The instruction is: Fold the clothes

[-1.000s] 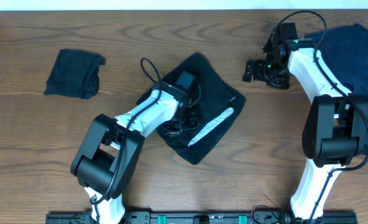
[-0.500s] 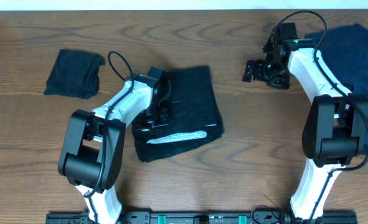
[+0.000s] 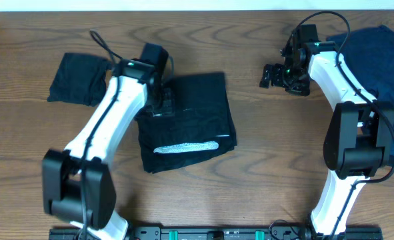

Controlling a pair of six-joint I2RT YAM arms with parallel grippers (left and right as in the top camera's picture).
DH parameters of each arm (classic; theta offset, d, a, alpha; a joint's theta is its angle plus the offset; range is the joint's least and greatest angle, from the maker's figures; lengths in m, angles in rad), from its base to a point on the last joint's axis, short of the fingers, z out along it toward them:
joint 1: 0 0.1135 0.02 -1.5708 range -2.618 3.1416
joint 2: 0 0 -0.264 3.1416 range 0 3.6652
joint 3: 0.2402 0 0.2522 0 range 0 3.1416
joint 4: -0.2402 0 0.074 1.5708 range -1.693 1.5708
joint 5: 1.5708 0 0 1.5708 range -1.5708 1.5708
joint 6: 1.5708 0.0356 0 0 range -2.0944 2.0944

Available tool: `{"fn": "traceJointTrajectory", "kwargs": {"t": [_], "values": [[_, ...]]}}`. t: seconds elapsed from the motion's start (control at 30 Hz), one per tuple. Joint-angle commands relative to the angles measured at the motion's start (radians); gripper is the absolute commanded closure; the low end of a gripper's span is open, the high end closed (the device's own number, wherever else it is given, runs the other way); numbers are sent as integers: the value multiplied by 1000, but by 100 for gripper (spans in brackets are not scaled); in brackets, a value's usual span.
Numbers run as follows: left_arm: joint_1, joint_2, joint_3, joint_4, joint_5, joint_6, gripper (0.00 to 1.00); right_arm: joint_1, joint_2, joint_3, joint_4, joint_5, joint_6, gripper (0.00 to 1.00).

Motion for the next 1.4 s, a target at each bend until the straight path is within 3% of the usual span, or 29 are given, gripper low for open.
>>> {"fn": "traceJointTrajectory", "kwargs": {"t": [0.0,0.1,0.37,0.73,0.97,1.37], "values": [[19,8,-5,-14,-103,11,17,6,-24,13,2,7,-10,1],[27,28,-29,12,-146,11,8,6,-24,13,2,7,-10,1],[35,122,-73,85,-145,10,0,6,-24,13,1,7,-10,1],[79,204,-77,127,-142,-12,0,6,-24,13,2,7,-10,1],[80,256,-77,141,-26,-13,0,6,-24,13,1,7,-10,1],[83,312,-74,117,-24,-12,0,6,-24,13,2,7,-10,1]]}}
